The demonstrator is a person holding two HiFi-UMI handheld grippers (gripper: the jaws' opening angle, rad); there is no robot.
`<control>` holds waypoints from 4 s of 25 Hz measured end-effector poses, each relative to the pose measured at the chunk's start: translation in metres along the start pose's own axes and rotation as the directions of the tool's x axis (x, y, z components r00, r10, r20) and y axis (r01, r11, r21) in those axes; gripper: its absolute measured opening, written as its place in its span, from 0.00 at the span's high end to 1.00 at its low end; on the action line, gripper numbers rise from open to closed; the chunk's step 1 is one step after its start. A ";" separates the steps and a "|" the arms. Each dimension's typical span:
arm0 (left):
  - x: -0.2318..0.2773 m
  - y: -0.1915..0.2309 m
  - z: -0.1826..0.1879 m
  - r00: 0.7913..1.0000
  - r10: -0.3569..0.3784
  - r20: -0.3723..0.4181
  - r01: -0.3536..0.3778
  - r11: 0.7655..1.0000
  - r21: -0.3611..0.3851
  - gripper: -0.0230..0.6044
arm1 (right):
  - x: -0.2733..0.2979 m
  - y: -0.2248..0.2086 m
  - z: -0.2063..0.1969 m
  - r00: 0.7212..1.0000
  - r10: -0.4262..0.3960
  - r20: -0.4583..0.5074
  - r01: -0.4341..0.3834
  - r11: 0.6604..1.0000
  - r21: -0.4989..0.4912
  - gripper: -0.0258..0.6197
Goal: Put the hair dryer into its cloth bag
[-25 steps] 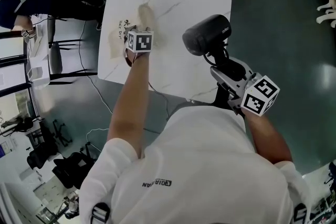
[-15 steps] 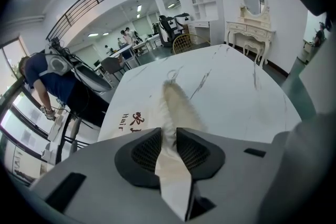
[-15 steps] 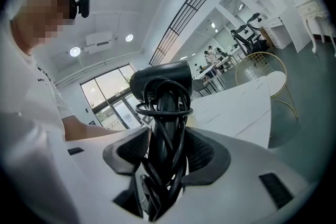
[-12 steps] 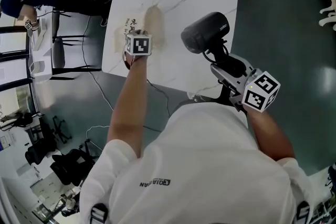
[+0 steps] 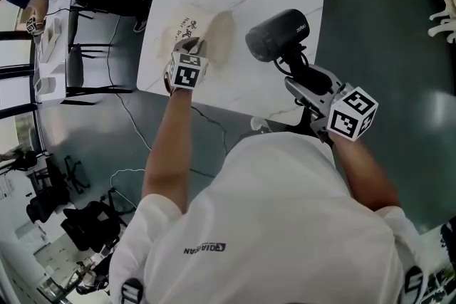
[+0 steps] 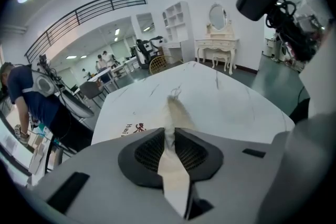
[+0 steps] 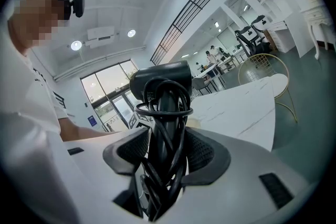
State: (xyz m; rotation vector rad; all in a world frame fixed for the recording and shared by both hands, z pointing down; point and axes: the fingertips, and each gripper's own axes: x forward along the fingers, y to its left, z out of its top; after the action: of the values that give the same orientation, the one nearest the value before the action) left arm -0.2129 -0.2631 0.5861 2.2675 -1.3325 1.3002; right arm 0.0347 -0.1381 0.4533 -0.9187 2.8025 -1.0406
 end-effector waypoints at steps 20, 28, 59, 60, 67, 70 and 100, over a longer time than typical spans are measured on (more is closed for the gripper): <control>-0.069 -0.072 -0.028 0.950 -0.263 0.166 0.261 0.965 0.033 0.83 | 0.019 0.022 -0.050 0.993 -0.029 -0.111 0.025 0.999 -0.038 0.61; -0.074 -0.071 -0.031 0.942 -0.274 0.196 0.291 0.955 -0.065 0.83 | 0.026 0.025 -0.067 0.985 -0.030 -0.167 0.020 0.998 -0.061 0.61; -0.077 -0.091 0.011 0.909 -0.313 0.275 0.360 0.923 -0.137 0.83 | 0.113 -0.043 -0.186 0.760 -0.114 -0.639 -0.002 0.984 -0.177 0.61; -0.077 -0.095 0.014 0.907 -0.317 0.278 0.364 0.922 -0.135 0.83 | 0.116 -0.047 -0.185 0.756 -0.124 -0.643 0.001 0.982 -0.187 0.61; -0.075 -0.125 0.023 0.896 -0.357 0.266 0.390 0.917 -0.084 0.83 | 0.145 -0.060 -0.184 0.741 -0.174 -0.648 0.000 0.966 -0.260 0.61; -0.073 -0.130 0.025 0.895 -0.363 0.261 0.394 0.915 -0.080 0.83 | 0.158 -0.065 -0.184 0.743 -0.192 -0.642 -0.006 0.956 -0.292 0.61; -0.068 -0.124 0.011 0.896 -0.358 0.263 0.406 0.900 -0.157 0.83 | 0.060 -0.093 -0.211 0.727 -0.343 -0.594 0.011 0.872 -0.490 0.61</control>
State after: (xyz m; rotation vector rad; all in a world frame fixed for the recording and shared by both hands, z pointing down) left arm -0.1227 -0.1578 0.5567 2.4192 -0.9526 0.7512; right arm -0.0102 -0.1012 0.6840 -1.0350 3.7620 -0.8583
